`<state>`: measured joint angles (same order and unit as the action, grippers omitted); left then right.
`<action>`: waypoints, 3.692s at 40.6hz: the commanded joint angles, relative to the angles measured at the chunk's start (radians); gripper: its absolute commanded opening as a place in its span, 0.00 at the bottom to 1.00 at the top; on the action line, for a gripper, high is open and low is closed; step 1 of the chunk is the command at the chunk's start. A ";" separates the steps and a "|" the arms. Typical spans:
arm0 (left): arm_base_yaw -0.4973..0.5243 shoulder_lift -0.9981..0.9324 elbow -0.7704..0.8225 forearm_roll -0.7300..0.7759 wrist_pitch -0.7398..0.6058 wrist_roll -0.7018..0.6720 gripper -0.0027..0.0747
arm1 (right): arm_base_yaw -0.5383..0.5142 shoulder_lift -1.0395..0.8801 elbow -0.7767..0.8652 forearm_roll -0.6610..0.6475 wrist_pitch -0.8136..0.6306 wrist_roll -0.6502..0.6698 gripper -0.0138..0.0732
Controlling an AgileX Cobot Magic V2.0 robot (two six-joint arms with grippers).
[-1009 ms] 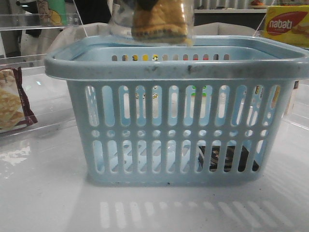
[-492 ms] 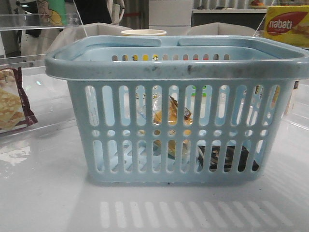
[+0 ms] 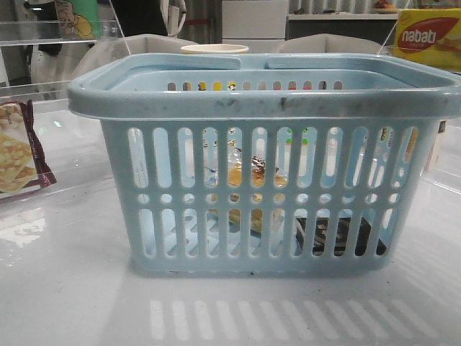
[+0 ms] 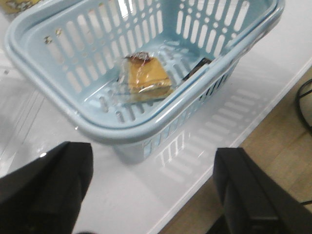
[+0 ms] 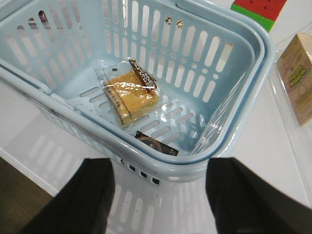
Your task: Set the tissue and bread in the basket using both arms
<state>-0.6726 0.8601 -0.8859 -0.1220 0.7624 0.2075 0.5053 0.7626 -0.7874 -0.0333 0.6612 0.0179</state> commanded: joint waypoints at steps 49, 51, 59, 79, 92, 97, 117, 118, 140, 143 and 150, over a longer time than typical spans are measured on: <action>-0.006 -0.206 0.098 0.122 0.032 -0.176 0.23 | 0.000 -0.005 -0.029 -0.030 0.044 -0.010 0.22; -0.006 -0.206 0.098 0.122 0.032 -0.176 0.18 | 0.000 -0.005 -0.029 -0.030 0.043 -0.010 0.23; -0.006 -0.206 0.098 0.122 0.032 -0.176 0.15 | 0.000 -0.005 -0.029 -0.030 0.045 -0.010 0.22; 0.008 -0.222 0.107 0.122 0.023 -0.176 0.15 | 0.000 -0.005 -0.029 -0.030 0.045 -0.010 0.22; 0.235 -0.417 0.317 0.122 -0.281 -0.176 0.15 | 0.000 -0.005 -0.029 -0.030 0.045 -0.010 0.22; 0.357 -0.529 0.446 0.122 -0.422 -0.176 0.15 | 0.000 -0.005 -0.029 -0.030 0.045 -0.010 0.22; 0.643 -0.822 0.823 0.122 -0.740 -0.176 0.15 | 0.000 -0.005 -0.029 -0.030 0.045 -0.010 0.22; 0.651 -0.830 0.831 0.122 -0.747 -0.176 0.15 | 0.000 -0.005 -0.029 -0.030 0.045 -0.010 0.22; 0.654 -0.884 0.893 0.122 -0.829 -0.176 0.15 | 0.000 -0.005 -0.029 -0.030 0.046 -0.010 0.22; 0.630 -0.884 0.893 0.122 -0.829 -0.176 0.15 | 0.000 -0.005 -0.029 -0.030 0.046 -0.010 0.22; 0.623 -0.884 0.893 0.122 -0.829 -0.176 0.15 | 0.000 -0.005 -0.029 -0.030 0.046 -0.010 0.22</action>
<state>-0.0425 -0.0057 0.0069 0.0000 0.0287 0.0301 0.5053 0.7626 -0.7874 -0.0444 0.7694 0.0157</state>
